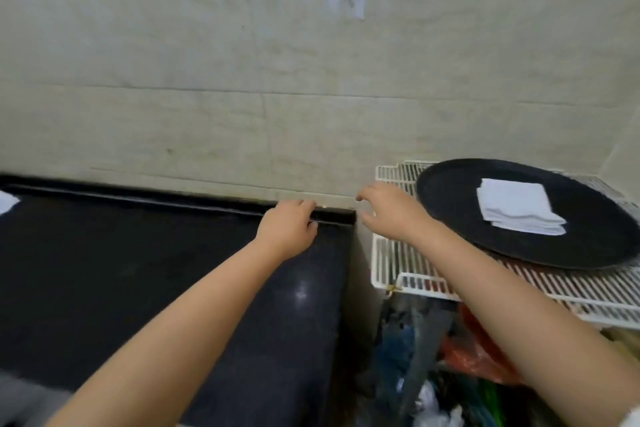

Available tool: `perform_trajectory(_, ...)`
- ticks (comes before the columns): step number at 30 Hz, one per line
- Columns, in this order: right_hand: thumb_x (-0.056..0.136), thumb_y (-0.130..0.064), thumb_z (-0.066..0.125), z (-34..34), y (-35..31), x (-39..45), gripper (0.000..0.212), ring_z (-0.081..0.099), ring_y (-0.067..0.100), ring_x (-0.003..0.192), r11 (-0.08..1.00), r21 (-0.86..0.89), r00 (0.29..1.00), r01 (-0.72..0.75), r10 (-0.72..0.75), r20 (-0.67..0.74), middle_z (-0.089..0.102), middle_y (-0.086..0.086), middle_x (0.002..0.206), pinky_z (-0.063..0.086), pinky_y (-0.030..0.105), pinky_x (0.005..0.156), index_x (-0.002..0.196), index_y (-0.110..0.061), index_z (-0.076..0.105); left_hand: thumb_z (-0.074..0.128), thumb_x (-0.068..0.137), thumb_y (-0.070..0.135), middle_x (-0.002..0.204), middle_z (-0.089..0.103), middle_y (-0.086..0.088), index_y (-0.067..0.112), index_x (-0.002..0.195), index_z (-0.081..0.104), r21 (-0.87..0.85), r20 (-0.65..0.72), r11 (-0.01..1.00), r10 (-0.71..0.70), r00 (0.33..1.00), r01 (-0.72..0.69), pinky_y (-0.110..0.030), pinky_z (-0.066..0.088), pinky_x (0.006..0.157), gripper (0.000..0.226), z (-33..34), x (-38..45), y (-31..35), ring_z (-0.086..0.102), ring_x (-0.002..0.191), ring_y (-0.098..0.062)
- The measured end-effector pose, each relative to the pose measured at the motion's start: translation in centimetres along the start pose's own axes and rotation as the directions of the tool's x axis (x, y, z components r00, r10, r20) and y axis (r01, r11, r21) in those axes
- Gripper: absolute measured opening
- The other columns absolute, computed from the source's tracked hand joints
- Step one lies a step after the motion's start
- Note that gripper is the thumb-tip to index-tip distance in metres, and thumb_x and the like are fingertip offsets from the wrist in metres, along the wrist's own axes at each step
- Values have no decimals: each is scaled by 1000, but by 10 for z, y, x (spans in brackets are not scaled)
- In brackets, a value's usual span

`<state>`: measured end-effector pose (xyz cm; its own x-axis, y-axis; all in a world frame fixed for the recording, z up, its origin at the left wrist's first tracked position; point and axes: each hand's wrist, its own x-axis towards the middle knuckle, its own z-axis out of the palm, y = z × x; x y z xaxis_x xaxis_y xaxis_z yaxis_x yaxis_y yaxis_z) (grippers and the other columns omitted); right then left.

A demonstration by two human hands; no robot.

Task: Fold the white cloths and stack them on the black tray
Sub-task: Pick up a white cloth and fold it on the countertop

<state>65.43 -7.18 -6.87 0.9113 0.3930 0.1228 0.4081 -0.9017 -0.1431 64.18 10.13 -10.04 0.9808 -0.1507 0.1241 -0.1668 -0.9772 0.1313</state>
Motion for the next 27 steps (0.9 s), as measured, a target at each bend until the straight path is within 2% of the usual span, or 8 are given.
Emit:
perform_trajectory(3, 92, -23, 46, 22, -109, 20, 36, 49, 31, 118, 983, 68, 985, 169, -170, 12, 53, 15, 129, 43, 37, 94, 124, -8, 52, 42, 95, 26, 137, 49, -9, 13, 135, 42, 56, -7, 978, -199, 980, 199, -41, 43, 99, 43, -21, -70, -103, 45, 126, -29)
perform_trajectory(6, 91, -22, 47, 47, -221, 33, 36, 49, 29, 120, 932, 132, 940, 337, -341, 9, 53, 12, 131, 44, 39, 98, 125, -10, 51, 42, 95, 27, 132, 51, -9, 12, 130, 46, 143, -22, 912, -386, 922, 385, -40, 43, 94, 39, -41, -151, -199, 47, 122, -30)
perform_trajectory(10, 91, -24, 46, 77, -357, 46, 37, 47, 27, 122, 830, 165, 834, 533, -548, 62, 49, 8, 134, 43, 40, 100, 126, -11, 50, 42, 93, 25, 129, 53, -10, 10, 125, 50, 182, -72, 770, -610, 789, 612, -42, 44, 94, 36, -67, -250, -299, 48, 120, -31)
perform_trajectory(13, 91, -24, 46, 97, -442, 57, 37, 48, 27, 121, 758, 197, 760, 621, -645, 86, 49, 8, 134, 43, 40, 100, 126, -12, 50, 42, 93, 22, 130, 53, -11, 9, 125, 51, 167, -109, 656, -730, 675, 736, -41, 44, 95, 36, -77, -304, -357, 47, 122, -31)
perform_trajectory(16, 91, -23, 47, 120, -514, 74, 37, 48, 26, 121, 701, 224, 695, 677, -709, 119, 50, 8, 134, 43, 40, 100, 126, -12, 50, 42, 92, 21, 131, 52, -11, 9, 127, 50, 145, -129, 566, -802, 583, 811, -40, 43, 98, 38, -76, -345, -410, 45, 124, -30)
perform_trajectory(21, 91, -23, 48, 168, -617, 126, 37, 50, 26, 119, 646, 257, 624, 719, -762, 172, 52, 9, 131, 44, 40, 99, 125, -11, 51, 42, 93, 22, 135, 50, -11, 9, 130, 47, 143, -107, 457, -874, 473, 878, -38, 39, 100, 39, -71, -380, -510, 42, 127, -29)
perform_trajectory(24, 91, -23, 48, 191, -675, 178, 37, 51, 26, 118, 628, 278, 600, 727, -778, 188, 52, 9, 131, 44, 38, 98, 126, -10, 51, 41, 93, 22, 135, 49, -10, 11, 131, 45, 158, -90, 409, -900, 426, 899, -37, 39, 100, 40, -75, -381, -579, 42, 127, -28)
perform_trajectory(27, 91, -22, 48, 207, -726, 240, 37, 52, 27, 117, 645, 296, 610, 705, -764, 212, 54, 10, 130, 44, 37, 96, 125, -9, 52, 41, 92, 22, 130, 51, -10, 11, 126, 48, 173, -80, 369, -919, 386, 913, -39, 41, 96, 36, -90, -370, -651, 44, 122, -29)
